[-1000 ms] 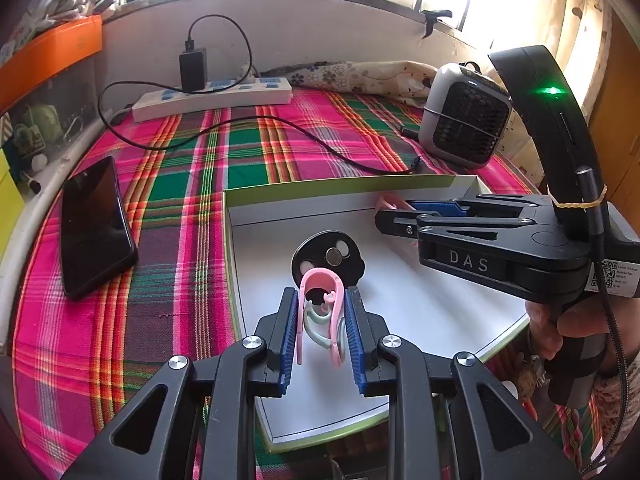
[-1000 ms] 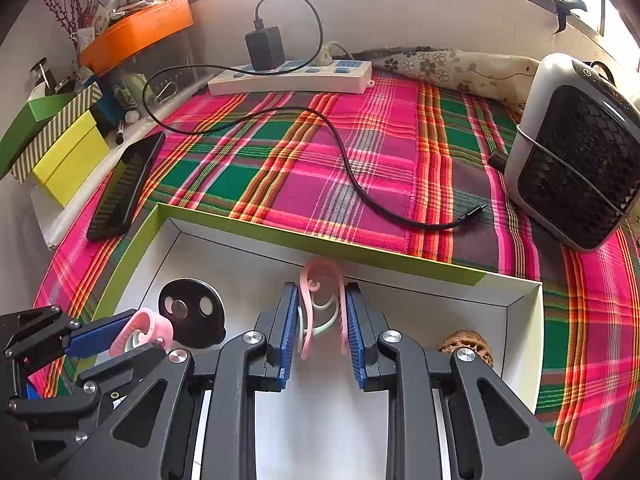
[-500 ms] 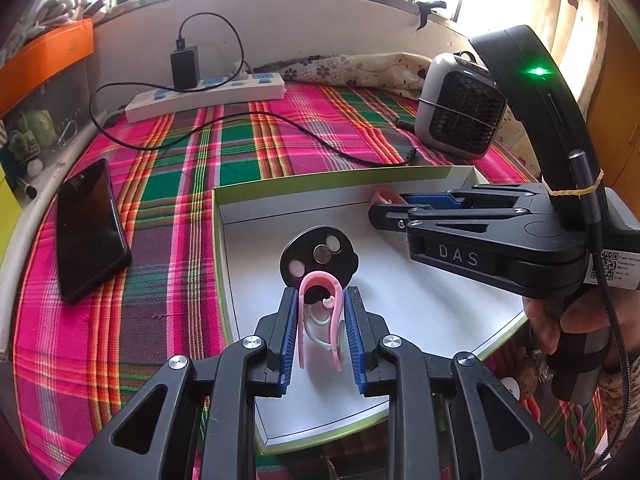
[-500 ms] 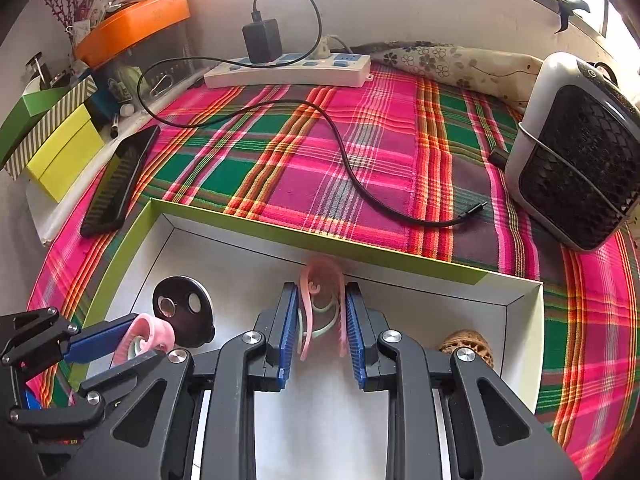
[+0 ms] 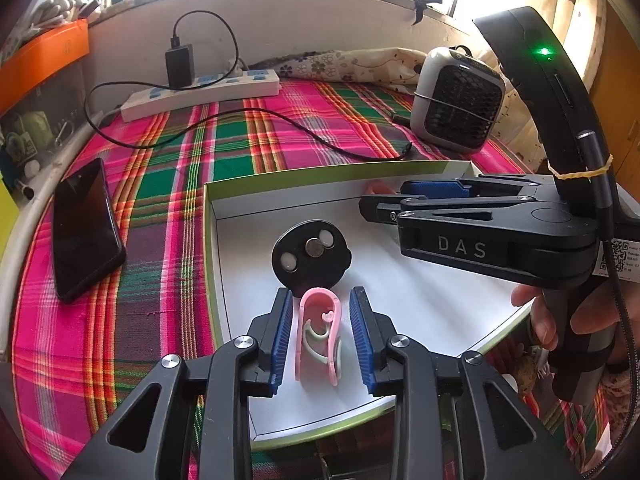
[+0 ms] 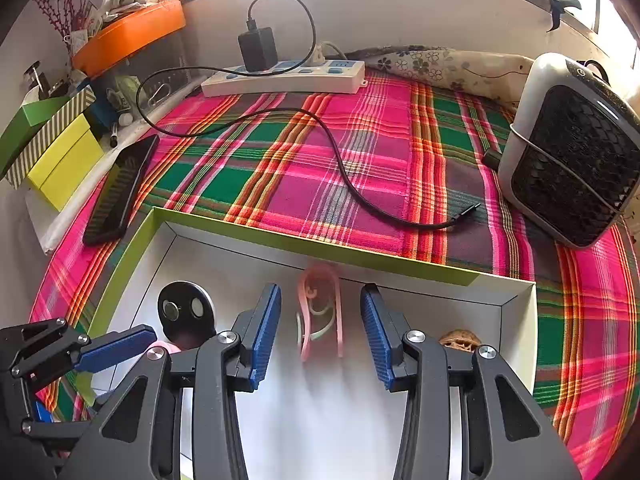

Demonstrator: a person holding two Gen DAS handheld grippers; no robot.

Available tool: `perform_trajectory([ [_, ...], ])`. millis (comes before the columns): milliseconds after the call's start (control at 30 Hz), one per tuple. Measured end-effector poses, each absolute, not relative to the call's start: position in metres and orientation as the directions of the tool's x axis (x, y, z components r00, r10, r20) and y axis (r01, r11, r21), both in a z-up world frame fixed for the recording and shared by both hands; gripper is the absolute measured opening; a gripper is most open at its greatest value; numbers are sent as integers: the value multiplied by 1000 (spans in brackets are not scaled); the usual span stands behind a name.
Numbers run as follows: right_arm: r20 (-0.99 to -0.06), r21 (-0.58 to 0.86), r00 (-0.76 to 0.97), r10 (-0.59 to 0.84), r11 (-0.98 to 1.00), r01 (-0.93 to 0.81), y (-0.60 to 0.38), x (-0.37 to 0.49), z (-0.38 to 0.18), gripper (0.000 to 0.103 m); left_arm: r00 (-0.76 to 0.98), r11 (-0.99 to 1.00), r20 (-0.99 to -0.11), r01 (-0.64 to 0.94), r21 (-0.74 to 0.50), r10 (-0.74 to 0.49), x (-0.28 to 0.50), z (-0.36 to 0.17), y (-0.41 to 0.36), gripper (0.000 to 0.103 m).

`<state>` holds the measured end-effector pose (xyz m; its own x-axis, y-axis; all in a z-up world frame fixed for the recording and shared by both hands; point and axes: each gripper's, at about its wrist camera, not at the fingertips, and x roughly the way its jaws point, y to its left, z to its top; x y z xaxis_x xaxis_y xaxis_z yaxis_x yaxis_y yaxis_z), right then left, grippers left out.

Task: Organize objects
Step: 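Carry both pink clips into the white box and open both tools, then withdraw both tools from the box back over the cloth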

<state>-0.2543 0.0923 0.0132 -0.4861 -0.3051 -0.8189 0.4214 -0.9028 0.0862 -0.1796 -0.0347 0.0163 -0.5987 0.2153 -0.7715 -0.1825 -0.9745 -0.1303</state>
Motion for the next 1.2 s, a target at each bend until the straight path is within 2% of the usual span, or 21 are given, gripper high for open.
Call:
perform_trajectory([
  [100,-808,88,-500,-310,-904,419,95,-250,20,43,-606,-975,-766,-179,-132,215,-177,19,-36,34],
  [233,-790,101,-520,-326,-905,413,101,-242,29,52,-614,-976,-760,-164,-142,213,-170,23,-42,35],
  [833,-705,73,-648,-287,-939,336,153,-168,67,52,-682,-966,-684,-175,-190,258,-116,56,-58,36],
  [1200,-702,43,-677,-222,-962,270,192,-118,57,52,-684,-963,-678,-197,-184,270,-89,56,-55,36],
])
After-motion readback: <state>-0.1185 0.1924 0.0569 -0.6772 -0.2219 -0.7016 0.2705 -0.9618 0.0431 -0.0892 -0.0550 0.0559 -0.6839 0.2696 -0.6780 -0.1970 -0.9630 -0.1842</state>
